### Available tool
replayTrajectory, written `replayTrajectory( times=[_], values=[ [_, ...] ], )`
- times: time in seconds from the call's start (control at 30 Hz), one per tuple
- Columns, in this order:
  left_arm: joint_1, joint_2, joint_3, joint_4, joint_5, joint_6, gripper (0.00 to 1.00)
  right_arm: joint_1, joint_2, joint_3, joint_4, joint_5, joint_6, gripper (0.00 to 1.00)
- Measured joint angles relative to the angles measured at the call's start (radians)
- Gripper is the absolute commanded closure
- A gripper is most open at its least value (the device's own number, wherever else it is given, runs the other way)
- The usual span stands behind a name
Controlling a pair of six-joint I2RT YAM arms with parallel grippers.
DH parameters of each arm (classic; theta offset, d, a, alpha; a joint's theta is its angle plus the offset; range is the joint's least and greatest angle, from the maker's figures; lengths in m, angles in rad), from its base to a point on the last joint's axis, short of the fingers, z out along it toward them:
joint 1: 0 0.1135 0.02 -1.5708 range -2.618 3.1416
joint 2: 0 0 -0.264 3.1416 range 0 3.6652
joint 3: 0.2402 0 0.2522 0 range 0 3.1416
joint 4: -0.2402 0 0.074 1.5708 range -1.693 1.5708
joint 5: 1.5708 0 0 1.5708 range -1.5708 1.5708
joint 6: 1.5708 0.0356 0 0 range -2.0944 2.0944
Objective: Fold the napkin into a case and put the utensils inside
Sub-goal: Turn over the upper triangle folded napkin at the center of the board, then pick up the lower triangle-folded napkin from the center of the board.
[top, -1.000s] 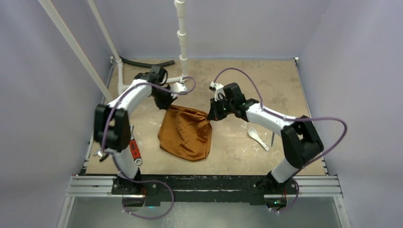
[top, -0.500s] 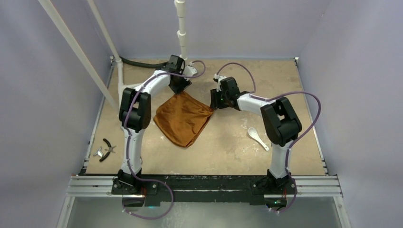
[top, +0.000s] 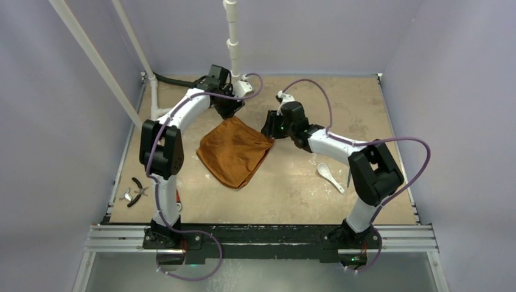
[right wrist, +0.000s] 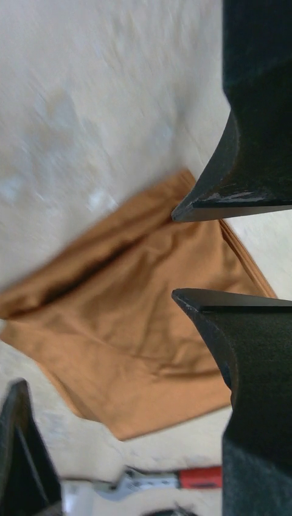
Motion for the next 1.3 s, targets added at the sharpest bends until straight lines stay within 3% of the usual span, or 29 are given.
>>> replayTrajectory(
  times=[0.23, 0.47, 0.77, 0.93, 1.17, 1.27, 1.3],
  values=[
    [0.000, 0.088, -0.024, -0.002, 0.057, 0.058, 0.50, 0.038, 0.087, -0.043, 0.010, -0.049, 0.111, 0.52],
    [-0.014, 0.148, 0.009, 0.050, 0.077, 0.058, 0.50, 0.026, 0.156, -0.041, 0.000, -0.034, 0.159, 0.76],
    [-0.053, 0.206, 0.061, 0.108, 0.075, 0.058, 0.50, -0.029, 0.170, -0.033, 0.003, 0.011, 0.150, 0.86],
    [-0.062, 0.241, 0.089, 0.109, 0.062, 0.058, 0.50, -0.093, 0.206, 0.010, 0.015, 0.016, 0.120, 0.83],
    [-0.064, 0.296, 0.160, 0.103, 0.048, 0.064, 0.71, -0.129, 0.227, 0.064, -0.021, 0.042, 0.031, 0.72],
    [-0.064, 0.304, 0.155, 0.090, 0.046, 0.072, 0.72, -0.129, 0.243, 0.101, -0.048, 0.045, -0.005, 0.68],
    [-0.064, 0.304, 0.150, 0.086, 0.047, 0.073, 0.71, -0.129, 0.249, 0.115, -0.056, 0.053, -0.017, 0.62]
  ],
)
